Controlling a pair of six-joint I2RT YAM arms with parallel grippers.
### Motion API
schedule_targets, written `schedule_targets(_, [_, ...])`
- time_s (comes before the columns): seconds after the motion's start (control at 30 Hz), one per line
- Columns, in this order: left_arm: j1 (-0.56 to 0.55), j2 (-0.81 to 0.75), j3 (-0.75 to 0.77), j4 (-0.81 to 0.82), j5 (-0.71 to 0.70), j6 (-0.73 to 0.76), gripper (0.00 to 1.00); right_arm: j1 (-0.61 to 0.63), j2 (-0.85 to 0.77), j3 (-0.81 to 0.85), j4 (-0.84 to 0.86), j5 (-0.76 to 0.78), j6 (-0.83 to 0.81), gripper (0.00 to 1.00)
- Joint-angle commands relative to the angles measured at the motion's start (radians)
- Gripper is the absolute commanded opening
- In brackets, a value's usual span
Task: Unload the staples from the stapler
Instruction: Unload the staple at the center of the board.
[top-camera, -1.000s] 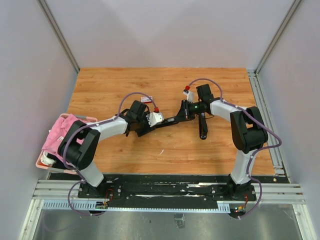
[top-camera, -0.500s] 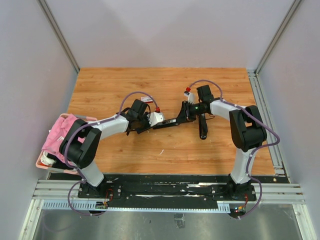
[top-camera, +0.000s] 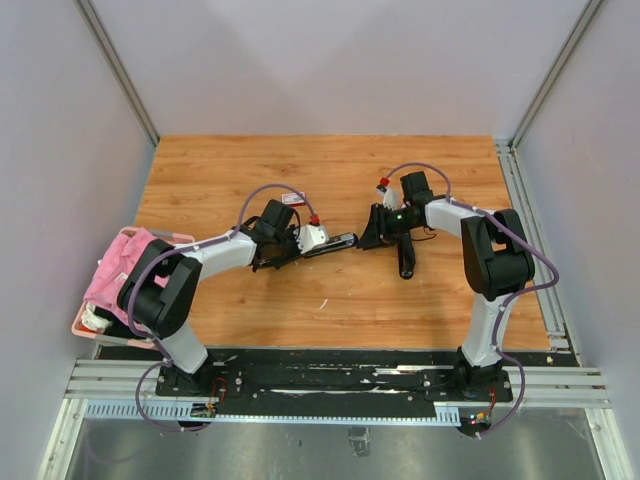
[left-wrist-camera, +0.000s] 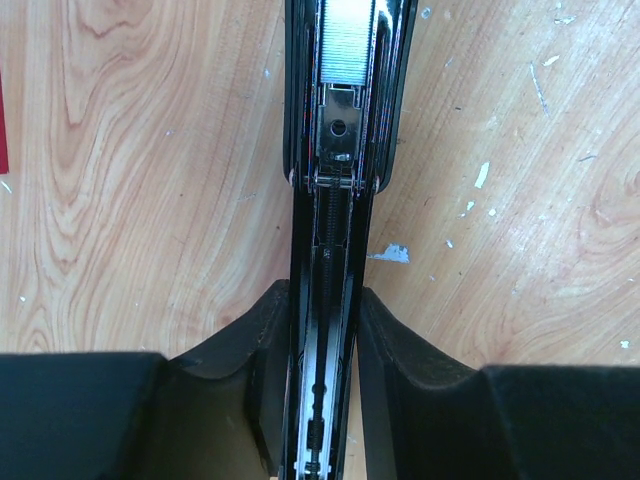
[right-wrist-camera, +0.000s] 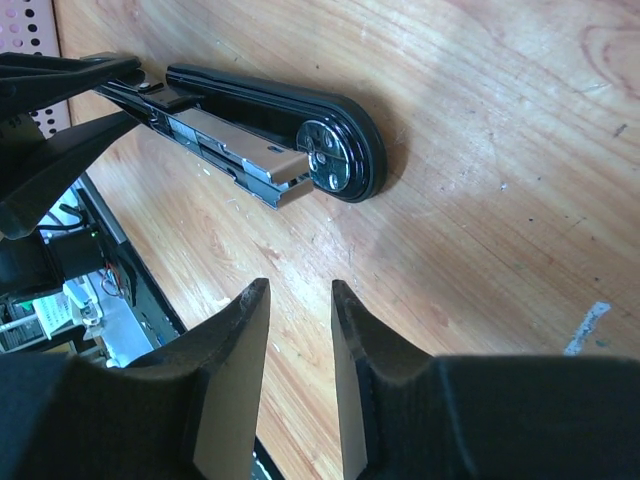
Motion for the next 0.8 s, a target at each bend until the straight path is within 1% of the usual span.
schedule_targets(0.0, [0.007, -0.015, -0.038, -0.042, -0.020, -0.016, 0.04, -0.014, 0.012, 0.012, -0.023, 0.017, -0.024, 0.32])
schedule_targets(0.13, [0.007, -0.020, -0.032, -0.053, 0.001, -0.025, 0.06, -0.016, 0.004, 0.011, -0.024, 0.027, -0.054, 0.35])
schedule_targets(0.2, [0.007, -0.023, -0.023, -0.065, 0.011, -0.034, 0.12, -0.015, -0.006, 0.011, -0.023, 0.027, -0.078, 0.38])
schedule_targets(0.3, [0.006, -0.030, -0.010, -0.074, 0.021, -0.054, 0.26, -0.014, -0.029, 0.009, -0.017, 0.019, -0.105, 0.42])
schedule_targets(0.37, [0.007, -0.039, -0.005, -0.072, 0.023, -0.072, 0.39, -0.013, -0.048, 0.001, -0.005, 0.012, -0.116, 0.44])
schedule_targets(0.47, [0.007, -0.058, -0.003, -0.068, 0.030, -0.088, 0.56, -0.010, -0.076, -0.010, 0.012, 0.003, -0.136, 0.46])
schedule_targets(0.57, [0.005, -0.080, -0.008, -0.051, 0.028, -0.100, 0.67, -0.004, -0.107, -0.012, 0.015, -0.007, -0.178, 0.47])
schedule_targets(0.63, [0.005, -0.086, -0.010, -0.042, 0.028, -0.105, 0.71, 0.002, -0.138, -0.013, 0.015, -0.004, -0.225, 0.47])
schedule_targets(0.77, [0.003, -0.075, -0.006, -0.045, 0.038, -0.112, 0.73, 0.007, -0.206, -0.026, 0.022, 0.011, -0.318, 0.48])
